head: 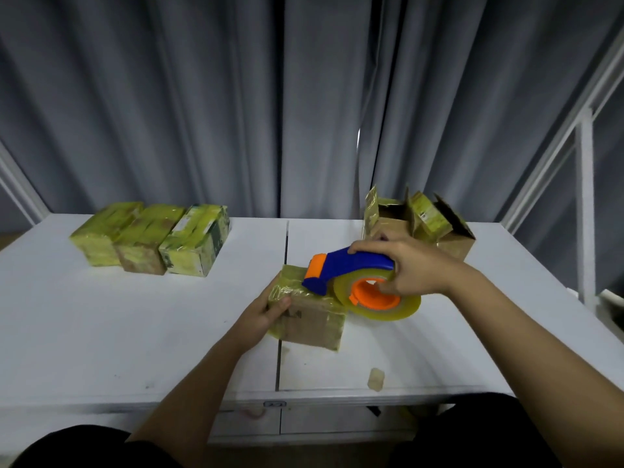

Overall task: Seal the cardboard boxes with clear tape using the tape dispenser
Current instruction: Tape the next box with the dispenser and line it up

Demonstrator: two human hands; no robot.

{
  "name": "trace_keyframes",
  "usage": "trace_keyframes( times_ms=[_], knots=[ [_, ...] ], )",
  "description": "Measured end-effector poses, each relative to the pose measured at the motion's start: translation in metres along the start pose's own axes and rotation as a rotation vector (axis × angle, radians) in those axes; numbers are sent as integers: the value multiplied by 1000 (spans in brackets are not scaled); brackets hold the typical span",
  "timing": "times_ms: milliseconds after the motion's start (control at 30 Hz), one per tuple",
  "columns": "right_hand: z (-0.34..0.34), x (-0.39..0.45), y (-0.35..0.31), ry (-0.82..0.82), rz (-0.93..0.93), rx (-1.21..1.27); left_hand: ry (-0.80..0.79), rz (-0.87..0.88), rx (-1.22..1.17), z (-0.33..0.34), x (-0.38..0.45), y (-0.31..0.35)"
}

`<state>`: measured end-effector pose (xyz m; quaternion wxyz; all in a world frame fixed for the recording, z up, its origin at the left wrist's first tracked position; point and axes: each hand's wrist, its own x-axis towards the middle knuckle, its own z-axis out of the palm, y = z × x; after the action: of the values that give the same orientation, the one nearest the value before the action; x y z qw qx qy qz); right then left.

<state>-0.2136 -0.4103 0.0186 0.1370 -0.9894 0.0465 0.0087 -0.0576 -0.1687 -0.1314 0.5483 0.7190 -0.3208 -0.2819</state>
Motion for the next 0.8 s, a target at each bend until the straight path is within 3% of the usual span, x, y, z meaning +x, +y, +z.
trace_keyframes(
  times_ms=[233, 367, 500, 633, 800],
  knots=[
    [-4, 11, -25, -37, 75, 175, -47, 14, 8, -6, 3, 5],
    [-19, 24, -35, -155, 148, 281, -67, -37, 47, -15, 5, 16],
    [-33, 39, -41, -294, 267, 231, -2, -150, 436, -20, 10, 32],
    [-48, 54, -53, -518, 384, 57, -95, 34, 913, -13, 20, 49],
    [-45, 72, -60, -749, 458, -89, -178, 12, 867, 2, 30, 54]
  ],
)
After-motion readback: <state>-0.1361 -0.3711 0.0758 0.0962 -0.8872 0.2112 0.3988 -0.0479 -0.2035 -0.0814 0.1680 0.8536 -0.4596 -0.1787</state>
